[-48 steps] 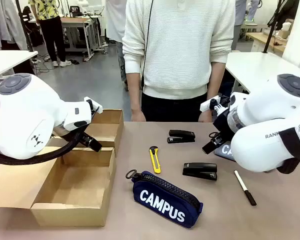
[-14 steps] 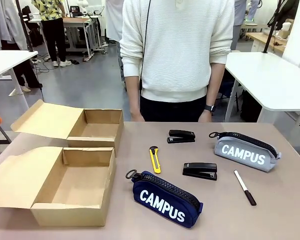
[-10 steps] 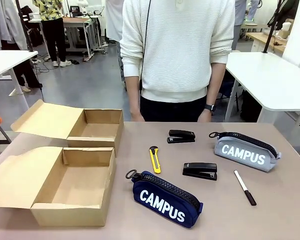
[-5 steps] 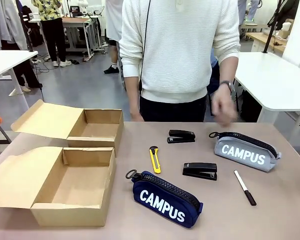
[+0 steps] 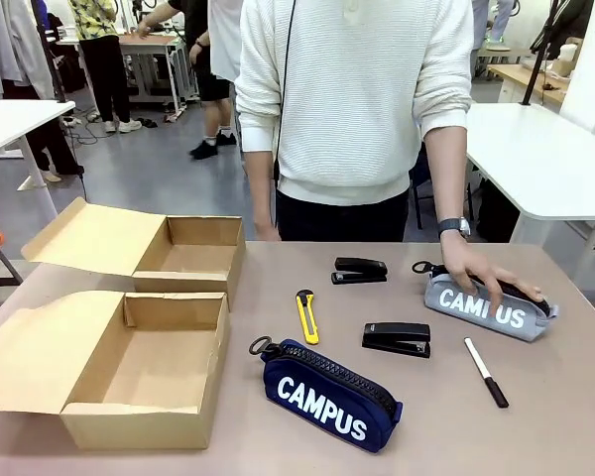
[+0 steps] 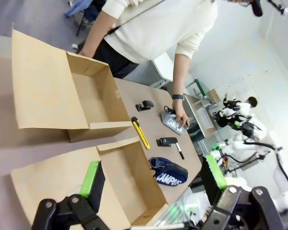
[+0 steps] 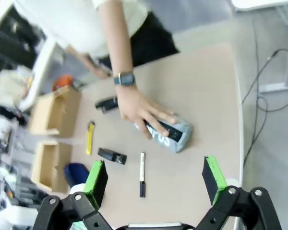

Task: Place items inside the box.
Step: Pick up a Pencil pouch or Stapler and place it inside the Mailer Box closest to the robot.

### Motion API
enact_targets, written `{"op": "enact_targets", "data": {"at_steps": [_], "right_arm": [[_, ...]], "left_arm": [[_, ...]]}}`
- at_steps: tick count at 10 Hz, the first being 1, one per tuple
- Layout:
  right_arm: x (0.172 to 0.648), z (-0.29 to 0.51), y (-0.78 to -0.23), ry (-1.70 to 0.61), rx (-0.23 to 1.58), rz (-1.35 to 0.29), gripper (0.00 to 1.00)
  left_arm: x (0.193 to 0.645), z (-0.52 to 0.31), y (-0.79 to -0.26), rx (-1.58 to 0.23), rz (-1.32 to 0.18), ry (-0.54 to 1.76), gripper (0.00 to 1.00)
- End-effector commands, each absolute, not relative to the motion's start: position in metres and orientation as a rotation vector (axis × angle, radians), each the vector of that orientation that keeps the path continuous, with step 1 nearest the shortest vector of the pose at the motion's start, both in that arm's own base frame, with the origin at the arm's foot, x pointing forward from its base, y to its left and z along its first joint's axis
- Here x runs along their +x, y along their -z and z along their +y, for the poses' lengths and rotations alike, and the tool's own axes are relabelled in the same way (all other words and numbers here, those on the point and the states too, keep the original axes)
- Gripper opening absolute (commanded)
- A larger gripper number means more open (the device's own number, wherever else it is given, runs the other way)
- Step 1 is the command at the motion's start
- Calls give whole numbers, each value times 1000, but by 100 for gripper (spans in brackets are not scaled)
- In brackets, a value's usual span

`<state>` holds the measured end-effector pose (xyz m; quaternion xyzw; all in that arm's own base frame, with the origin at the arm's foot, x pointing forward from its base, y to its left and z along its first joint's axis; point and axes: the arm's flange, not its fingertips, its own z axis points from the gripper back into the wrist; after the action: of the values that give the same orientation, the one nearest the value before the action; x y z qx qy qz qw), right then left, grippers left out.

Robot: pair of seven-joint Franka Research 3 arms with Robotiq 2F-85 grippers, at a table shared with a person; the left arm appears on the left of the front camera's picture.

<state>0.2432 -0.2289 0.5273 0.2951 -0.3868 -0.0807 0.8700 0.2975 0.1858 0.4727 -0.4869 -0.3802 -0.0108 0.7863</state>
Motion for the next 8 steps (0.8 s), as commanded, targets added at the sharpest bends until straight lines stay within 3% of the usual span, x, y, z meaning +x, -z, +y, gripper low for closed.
{"op": "enact_targets", "data": {"at_steps": [1,6,8], "right_arm": [[205,-243,-519,154,628,-871,100],[229,-229,-518,125,584,-825,100],[255,-181,-524,-4,530,-764,100]], "left_arm": [[299,185,-472,-1059,-847,42,100],[299,185,-472,-1059,-847,42,100],[299,185,-472,-1059,-847,42,100]]}}
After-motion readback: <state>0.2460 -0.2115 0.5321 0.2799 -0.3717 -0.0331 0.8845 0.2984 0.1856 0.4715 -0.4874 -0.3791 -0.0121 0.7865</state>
